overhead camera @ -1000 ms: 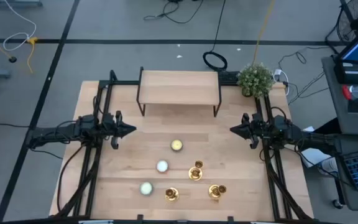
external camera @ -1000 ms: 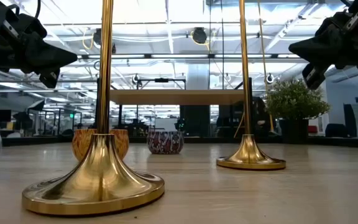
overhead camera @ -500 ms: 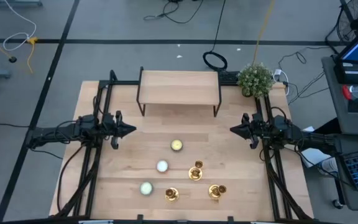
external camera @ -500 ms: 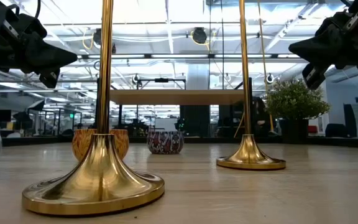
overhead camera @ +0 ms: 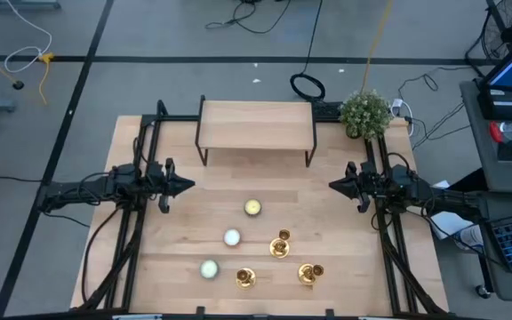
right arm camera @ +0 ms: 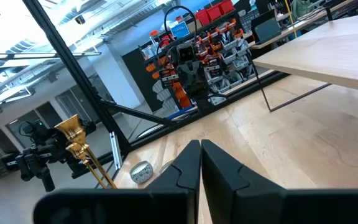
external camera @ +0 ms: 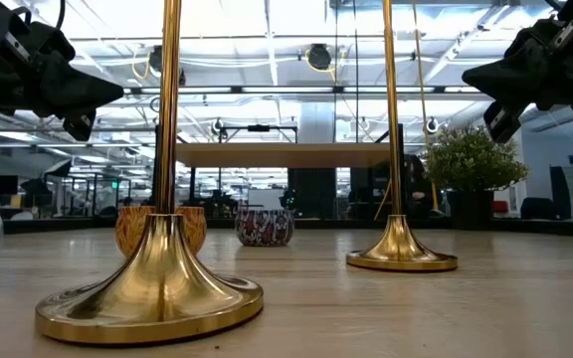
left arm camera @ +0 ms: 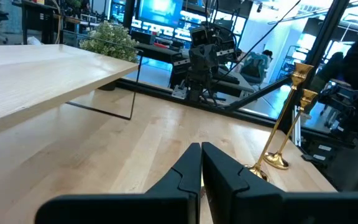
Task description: Pick & Place candle stick holders
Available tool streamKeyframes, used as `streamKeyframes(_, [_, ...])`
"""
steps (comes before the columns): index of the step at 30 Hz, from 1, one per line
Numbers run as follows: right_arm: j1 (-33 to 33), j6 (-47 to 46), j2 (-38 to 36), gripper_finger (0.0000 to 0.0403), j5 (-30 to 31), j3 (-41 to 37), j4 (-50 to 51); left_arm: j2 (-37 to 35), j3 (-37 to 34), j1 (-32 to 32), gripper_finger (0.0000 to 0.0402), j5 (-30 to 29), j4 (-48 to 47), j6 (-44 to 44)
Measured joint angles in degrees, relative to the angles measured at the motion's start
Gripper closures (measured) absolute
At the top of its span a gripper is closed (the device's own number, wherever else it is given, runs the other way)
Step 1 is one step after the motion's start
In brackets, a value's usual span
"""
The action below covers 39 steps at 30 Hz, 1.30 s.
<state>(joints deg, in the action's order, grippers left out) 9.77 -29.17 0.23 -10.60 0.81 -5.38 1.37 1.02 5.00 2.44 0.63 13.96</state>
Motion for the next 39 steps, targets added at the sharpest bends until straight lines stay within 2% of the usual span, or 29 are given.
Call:
streamKeyframes(12, [0.0, -0.36, 0.0, 0.0394, 0.01, 0.01, -0.05, 0.01, -0.01, 0.0, 0.0385, 0.0, 0.0, 0.0])
streamKeyframes(15, [0.0, -5.37, 0.0, 0.0394, 0.11, 0.01, -1.11, 0.01, 0.0, 0.0, 0.0385, 0.0, 0.01, 0.0])
streamKeyframes(18, [0.01, -18.66, 0.04, 0.0394, 4.63, -0.01, -4.5, 0.02, 0.02, 0.02, 0.0385, 0.0, -0.01, 0.0])
streamKeyframes(22, [0.01, -46.55, 0.06, 0.0394, 10.49, -0.01, -9.97, 0.02, -0.01, -0.01, 0.0385, 0.0, 0.01, 0.0])
streamKeyframes(25, [0.01, -58.16, 0.04, 0.0394, 11.98, -0.01, -12.0, 0.02, -0.01, -0.01, 0.0385, 0.0, 0.01, 0.0])
streamKeyframes(28, [-0.01, -60.06, 0.04, 0.0394, 12.65, -0.01, -12.19, 0.02, 0.0, 0.0, 0.0385, 0.0, 0.01, 0.0])
streamKeyframes(33, [0.01, -60.08, 0.04, 0.0394, 17.24, -0.01, -12.72, 0.02, -0.01, 0.02, 0.0385, 0.0, 0.01, 0.0])
streamKeyframes(39, [-0.01, -55.67, 0.06, 0.0394, 23.24, -0.01, -13.31, 0.01, 0.01, -0.01, 0.0385, 0.0, 0.01, 0.0])
